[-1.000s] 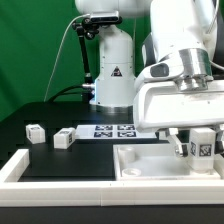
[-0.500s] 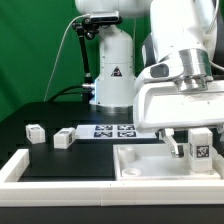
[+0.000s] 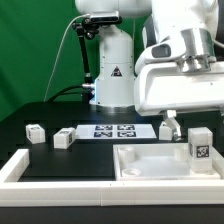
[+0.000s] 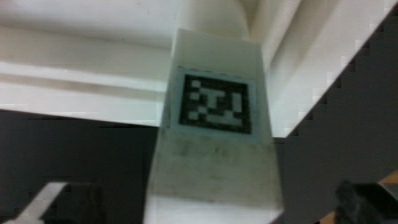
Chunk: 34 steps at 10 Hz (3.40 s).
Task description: Assemble one leg
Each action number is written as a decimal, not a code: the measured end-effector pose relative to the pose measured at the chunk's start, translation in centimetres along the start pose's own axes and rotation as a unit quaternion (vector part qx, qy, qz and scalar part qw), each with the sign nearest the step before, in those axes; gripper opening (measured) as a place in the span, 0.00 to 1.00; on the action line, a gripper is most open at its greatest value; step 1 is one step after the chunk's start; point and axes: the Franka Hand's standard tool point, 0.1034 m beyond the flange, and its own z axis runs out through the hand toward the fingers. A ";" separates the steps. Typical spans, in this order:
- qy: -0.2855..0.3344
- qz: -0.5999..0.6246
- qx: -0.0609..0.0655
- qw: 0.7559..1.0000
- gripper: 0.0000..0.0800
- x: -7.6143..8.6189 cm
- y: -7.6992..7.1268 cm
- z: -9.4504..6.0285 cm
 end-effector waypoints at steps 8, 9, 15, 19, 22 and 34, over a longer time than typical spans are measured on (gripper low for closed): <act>-0.261 0.028 0.060 0.963 0.81 0.3 0.3 1.1; -0.311 0.028 0.071 0.947 0.81 -0.6 0.2 1.0; -0.317 0.031 0.072 0.945 0.36 -0.2 0.7 1.7; -0.323 0.082 0.056 0.941 0.36 -0.3 0.6 1.7; -0.320 0.260 -0.003 0.911 0.36 -0.2 0.1 1.9; -0.277 0.606 -0.120 0.735 0.59 0.2 0.0 2.2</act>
Offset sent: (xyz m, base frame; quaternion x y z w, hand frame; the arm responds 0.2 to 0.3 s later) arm 0.0189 -0.0150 -0.0026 -0.0054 -0.2248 -0.0089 0.9744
